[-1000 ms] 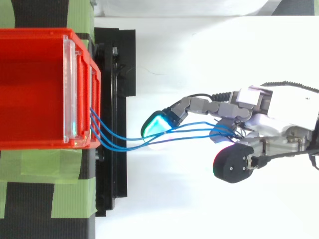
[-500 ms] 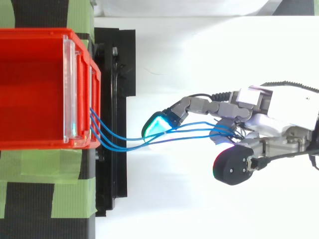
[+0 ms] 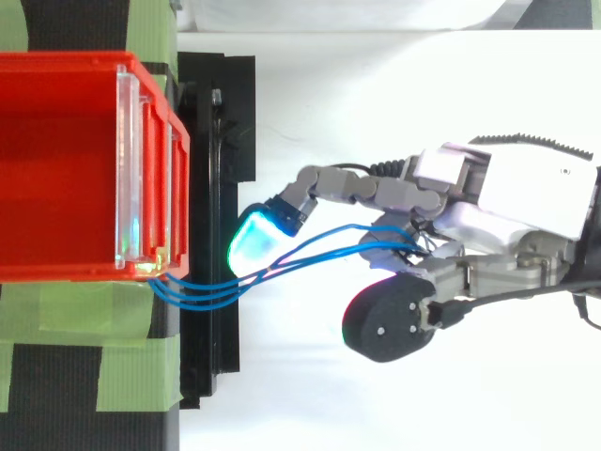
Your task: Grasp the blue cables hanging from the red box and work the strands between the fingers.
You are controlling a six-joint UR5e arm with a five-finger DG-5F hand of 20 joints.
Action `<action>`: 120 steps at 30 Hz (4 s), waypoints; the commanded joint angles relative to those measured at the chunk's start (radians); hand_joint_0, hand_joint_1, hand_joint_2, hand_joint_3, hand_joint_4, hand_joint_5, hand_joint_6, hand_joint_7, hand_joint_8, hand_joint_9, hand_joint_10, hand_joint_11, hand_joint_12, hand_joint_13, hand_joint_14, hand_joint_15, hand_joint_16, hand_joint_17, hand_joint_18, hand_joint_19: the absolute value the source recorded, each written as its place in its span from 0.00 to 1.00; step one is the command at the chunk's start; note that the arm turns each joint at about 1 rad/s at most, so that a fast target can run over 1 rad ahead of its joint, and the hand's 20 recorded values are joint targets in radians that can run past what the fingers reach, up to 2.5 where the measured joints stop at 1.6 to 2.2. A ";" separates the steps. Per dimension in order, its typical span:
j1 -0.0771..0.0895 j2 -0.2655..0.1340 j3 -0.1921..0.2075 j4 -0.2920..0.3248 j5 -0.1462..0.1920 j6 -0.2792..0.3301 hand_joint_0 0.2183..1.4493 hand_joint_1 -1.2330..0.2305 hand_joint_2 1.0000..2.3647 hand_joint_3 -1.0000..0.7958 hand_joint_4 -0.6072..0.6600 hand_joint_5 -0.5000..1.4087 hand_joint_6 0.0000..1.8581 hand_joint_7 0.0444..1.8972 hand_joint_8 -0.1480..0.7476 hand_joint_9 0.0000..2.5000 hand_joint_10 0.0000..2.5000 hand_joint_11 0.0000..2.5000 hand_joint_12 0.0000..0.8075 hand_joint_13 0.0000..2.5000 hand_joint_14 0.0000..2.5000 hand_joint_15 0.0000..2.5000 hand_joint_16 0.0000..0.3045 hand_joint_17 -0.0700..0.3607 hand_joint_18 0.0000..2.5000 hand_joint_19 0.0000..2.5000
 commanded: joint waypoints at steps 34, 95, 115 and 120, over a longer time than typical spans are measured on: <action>0.011 0.067 0.098 -0.206 0.131 -0.109 0.53 0.46 0.00 0.03 0.66 0.26 0.35 0.63 0.59 0.39 1.00 1.00 0.52 0.43 1.00 0.66 0.15 0.40 0.58 0.47; 0.044 0.058 0.158 -0.221 0.469 -0.247 0.50 0.49 0.00 0.05 0.67 0.33 0.13 0.71 0.59 0.39 1.00 1.00 0.52 0.43 1.00 0.66 0.15 0.40 0.58 0.47; 0.058 0.059 0.158 -0.154 0.480 -0.269 0.59 0.43 0.02 0.29 0.66 0.27 0.32 0.64 0.59 0.39 1.00 1.00 0.52 0.43 1.00 0.66 0.15 0.40 0.58 0.47; 0.075 0.059 0.158 -0.150 0.483 -0.263 0.58 0.44 0.02 0.35 0.66 0.26 0.37 0.62 0.59 0.39 1.00 1.00 0.52 0.43 1.00 0.66 0.15 0.40 0.58 0.47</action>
